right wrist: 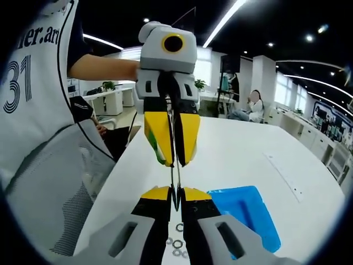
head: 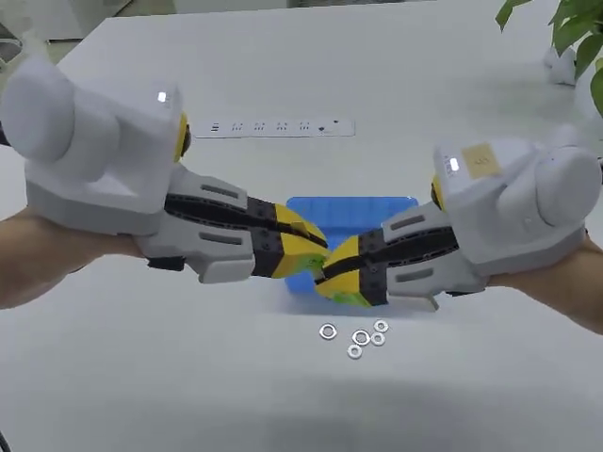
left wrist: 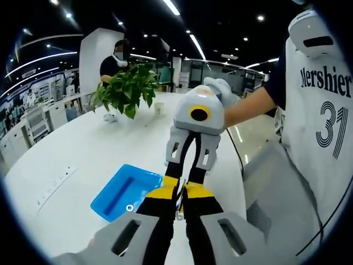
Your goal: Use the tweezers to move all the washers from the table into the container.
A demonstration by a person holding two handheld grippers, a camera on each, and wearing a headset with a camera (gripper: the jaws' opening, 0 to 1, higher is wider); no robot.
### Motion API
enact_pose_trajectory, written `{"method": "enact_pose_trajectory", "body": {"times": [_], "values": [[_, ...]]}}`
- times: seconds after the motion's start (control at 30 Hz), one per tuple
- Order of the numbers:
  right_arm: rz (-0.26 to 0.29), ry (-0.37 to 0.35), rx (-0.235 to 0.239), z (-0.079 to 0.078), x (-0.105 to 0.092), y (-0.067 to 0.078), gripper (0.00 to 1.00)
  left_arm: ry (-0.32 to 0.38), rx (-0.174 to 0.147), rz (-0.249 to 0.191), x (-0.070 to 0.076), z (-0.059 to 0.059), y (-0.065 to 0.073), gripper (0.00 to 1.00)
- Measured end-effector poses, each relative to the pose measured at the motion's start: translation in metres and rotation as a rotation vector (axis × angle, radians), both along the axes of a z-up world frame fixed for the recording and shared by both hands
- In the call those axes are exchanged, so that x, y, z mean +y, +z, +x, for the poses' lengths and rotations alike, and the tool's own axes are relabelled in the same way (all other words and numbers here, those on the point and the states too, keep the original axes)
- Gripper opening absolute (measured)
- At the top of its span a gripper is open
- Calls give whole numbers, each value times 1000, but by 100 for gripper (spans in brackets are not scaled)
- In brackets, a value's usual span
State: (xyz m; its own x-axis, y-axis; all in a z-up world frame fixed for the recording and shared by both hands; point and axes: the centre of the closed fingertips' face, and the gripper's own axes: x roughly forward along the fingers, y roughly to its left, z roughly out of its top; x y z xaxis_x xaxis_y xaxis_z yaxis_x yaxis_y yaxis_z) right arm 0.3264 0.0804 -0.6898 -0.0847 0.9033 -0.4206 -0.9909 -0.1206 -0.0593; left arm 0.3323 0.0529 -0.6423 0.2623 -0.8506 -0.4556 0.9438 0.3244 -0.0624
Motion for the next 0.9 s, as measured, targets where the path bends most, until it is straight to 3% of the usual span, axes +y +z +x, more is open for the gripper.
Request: {"method": "enact_pose_trajectory", "body": {"times": [0.47, 0.57, 0.6, 0.67, 0.9], "values": [[43, -18, 63, 0, -3, -4, 7, 20, 0, -47, 3, 3, 4, 9], [38, -19, 71, 0, -3, -7, 7, 2, -37, -27, 2, 3, 2, 7], [40, -24, 79, 0, -4, -8, 7, -12, -71, -8, 1, 4, 1, 7], [35, -23, 82, 0, -4, -11, 7, -24, -36, -15, -1, 0, -2, 7], [-23, 4, 43, -7, -3, -28, 8, -50, -5, 22, -1, -7, -21, 7]]}}
